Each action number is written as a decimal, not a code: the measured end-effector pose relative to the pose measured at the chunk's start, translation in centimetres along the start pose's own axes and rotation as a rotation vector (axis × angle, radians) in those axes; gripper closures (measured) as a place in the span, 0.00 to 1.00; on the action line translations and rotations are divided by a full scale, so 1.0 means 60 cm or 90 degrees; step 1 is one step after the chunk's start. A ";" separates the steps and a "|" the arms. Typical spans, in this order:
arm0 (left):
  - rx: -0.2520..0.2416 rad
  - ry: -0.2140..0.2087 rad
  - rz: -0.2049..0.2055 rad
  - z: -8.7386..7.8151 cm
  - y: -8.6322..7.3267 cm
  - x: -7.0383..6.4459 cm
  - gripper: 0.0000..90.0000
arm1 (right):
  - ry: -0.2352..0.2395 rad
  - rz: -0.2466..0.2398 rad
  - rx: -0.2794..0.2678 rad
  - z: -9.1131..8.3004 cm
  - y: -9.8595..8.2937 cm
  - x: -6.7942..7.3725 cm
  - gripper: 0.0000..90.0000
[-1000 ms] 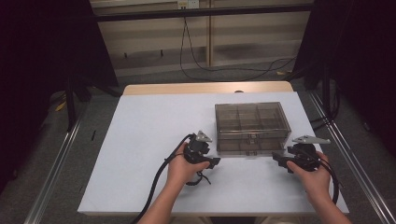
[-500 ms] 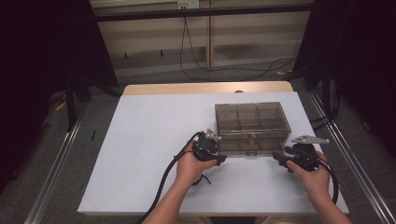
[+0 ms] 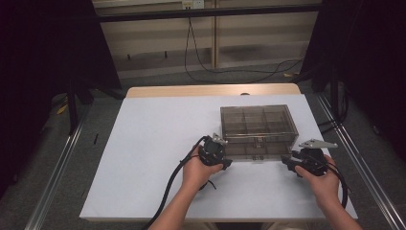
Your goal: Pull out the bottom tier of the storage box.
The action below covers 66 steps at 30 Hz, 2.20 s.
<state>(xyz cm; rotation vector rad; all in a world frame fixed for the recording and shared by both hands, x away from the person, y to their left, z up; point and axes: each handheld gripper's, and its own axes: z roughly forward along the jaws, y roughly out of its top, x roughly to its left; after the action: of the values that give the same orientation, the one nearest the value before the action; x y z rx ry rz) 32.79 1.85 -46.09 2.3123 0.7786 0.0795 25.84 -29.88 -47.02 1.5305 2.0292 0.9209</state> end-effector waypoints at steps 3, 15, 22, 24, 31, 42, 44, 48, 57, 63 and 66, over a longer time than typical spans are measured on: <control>-0.003 0.000 -0.003 0.000 -0.002 -0.002 0.65 | 0.001 -0.003 0.000 0.000 -0.001 -0.002 0.57; -0.002 0.000 -0.004 -0.001 -0.005 -0.005 0.66 | 0.003 -0.009 0.002 -0.003 -0.003 -0.002 0.59; 0.009 0.000 -0.002 -0.004 -0.007 -0.007 0.68 | 0.002 -0.013 0.006 -0.005 -0.005 -0.002 0.61; 0.004 0.002 -0.008 -0.003 -0.007 -0.008 0.69 | 0.002 -0.010 0.009 -0.005 -0.005 -0.001 0.62; 0.010 -0.003 -0.015 -0.004 -0.006 -0.006 0.72 | 0.002 -0.010 0.008 -0.006 -0.006 0.000 0.62; 0.016 0.003 -0.026 -0.005 -0.004 -0.005 0.78 | 0.005 -0.014 0.010 -0.007 -0.006 -0.001 0.62; 0.017 0.004 -0.028 -0.005 -0.005 -0.005 0.79 | 0.007 -0.014 0.011 -0.008 -0.006 -0.001 0.62; 0.019 0.003 -0.024 -0.006 -0.004 -0.005 0.81 | 0.009 -0.017 0.012 -0.010 -0.007 -0.001 0.62; 0.018 0.007 -0.029 -0.007 -0.005 -0.005 0.83 | 0.011 -0.015 0.014 -0.012 -0.007 -0.002 0.63; 0.021 0.009 -0.034 -0.007 -0.006 -0.006 0.85 | 0.013 -0.019 0.017 -0.013 -0.008 -0.002 0.63; 0.022 0.008 -0.035 -0.008 -0.006 -0.006 0.85 | 0.016 -0.022 0.016 -0.014 -0.008 -0.003 0.64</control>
<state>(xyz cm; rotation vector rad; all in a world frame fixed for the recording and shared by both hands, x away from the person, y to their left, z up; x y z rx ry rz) 32.20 2.15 -45.90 2.3231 0.8567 0.0566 24.97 -30.32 -46.82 1.5004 2.0859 0.9089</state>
